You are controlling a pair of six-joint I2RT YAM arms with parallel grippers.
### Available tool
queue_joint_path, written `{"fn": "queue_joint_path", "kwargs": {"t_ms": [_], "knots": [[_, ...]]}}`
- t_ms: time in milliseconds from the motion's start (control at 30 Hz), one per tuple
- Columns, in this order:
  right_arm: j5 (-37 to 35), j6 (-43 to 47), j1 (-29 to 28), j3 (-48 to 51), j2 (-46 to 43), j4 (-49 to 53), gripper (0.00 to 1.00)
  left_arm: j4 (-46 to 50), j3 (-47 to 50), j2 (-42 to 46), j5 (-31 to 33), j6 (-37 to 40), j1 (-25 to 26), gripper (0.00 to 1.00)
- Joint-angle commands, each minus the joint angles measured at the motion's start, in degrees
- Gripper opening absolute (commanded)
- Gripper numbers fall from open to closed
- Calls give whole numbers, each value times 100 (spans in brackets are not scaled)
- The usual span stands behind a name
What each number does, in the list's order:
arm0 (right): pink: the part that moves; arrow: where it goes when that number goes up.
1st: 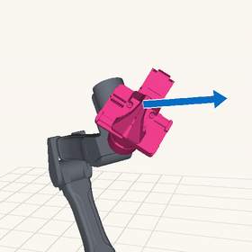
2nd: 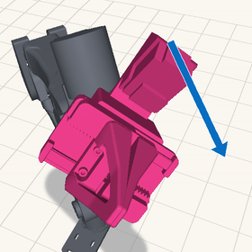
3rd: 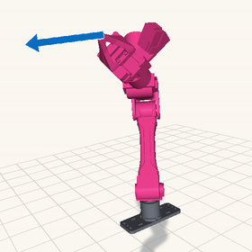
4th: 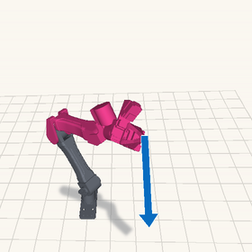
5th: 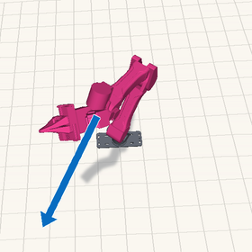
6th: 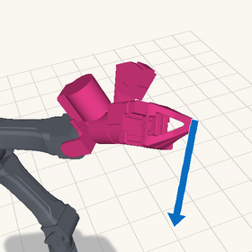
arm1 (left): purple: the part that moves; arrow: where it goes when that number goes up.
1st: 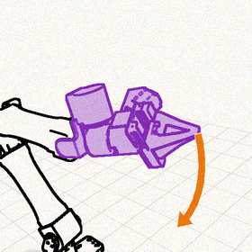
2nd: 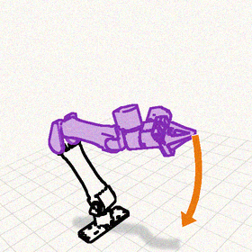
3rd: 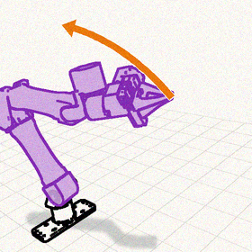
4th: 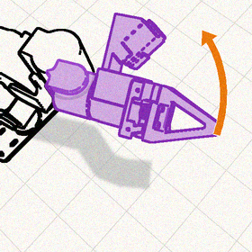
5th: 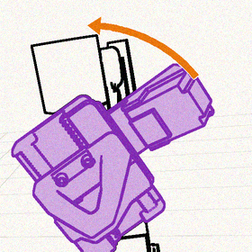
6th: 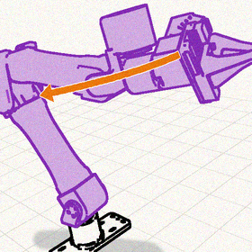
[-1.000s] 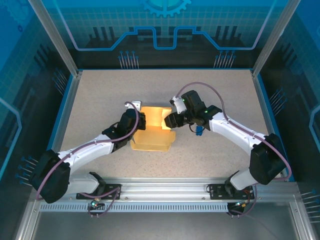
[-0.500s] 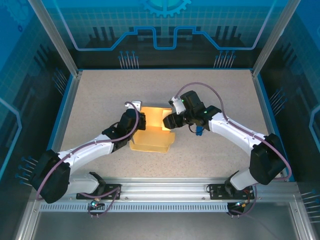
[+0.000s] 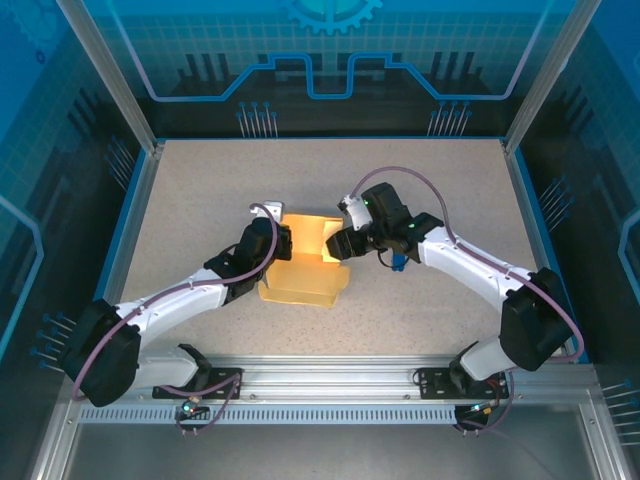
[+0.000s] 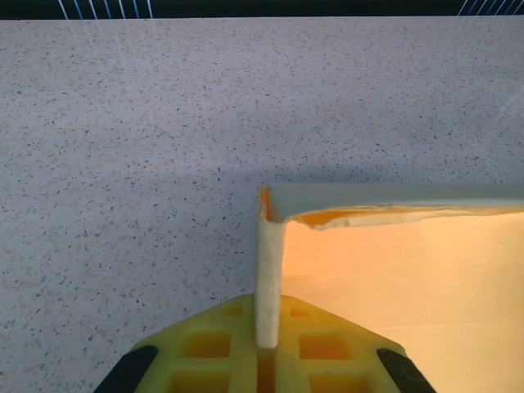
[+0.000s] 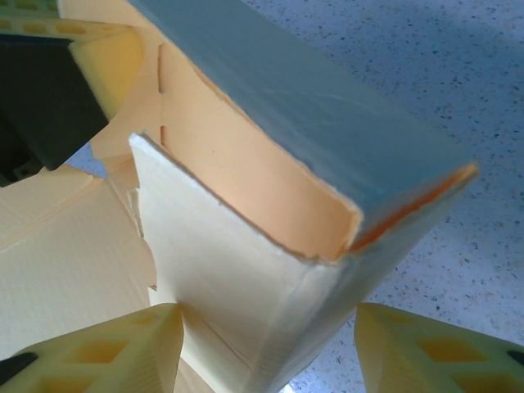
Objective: Fold the paper box
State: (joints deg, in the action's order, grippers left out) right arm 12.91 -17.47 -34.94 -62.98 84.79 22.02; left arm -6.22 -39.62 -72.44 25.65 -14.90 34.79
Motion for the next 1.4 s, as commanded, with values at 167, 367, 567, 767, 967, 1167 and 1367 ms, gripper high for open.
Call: {"fn": "queue_joint_path", "kwargs": {"t_ms": [167,367,567,767,967,1167,1367], "knots": [[-1167,-624,-318,-365,285,470,56,-143,-98,81,-135,-1,34,2],[-1915,-711,-578,-662,510,869,47,-180,-86,47,-130,12,28,2],[-2625,-722,-777,-968,679,1292,35,-194,-51,46,-88,46,31,2],[-2981,-717,-885,-1057,779,1404,24,-213,-25,55,-92,32,31,2],[-3616,-737,-1028,-1152,931,1607,16,-209,-18,68,-86,37,29,2],[-4367,-727,-1261,-1430,1122,1979,12,-222,-11,39,-69,48,29,2],[-4905,-751,-1414,-1692,1358,2413,10,-217,-2,3,-20,66,29,2]]}}
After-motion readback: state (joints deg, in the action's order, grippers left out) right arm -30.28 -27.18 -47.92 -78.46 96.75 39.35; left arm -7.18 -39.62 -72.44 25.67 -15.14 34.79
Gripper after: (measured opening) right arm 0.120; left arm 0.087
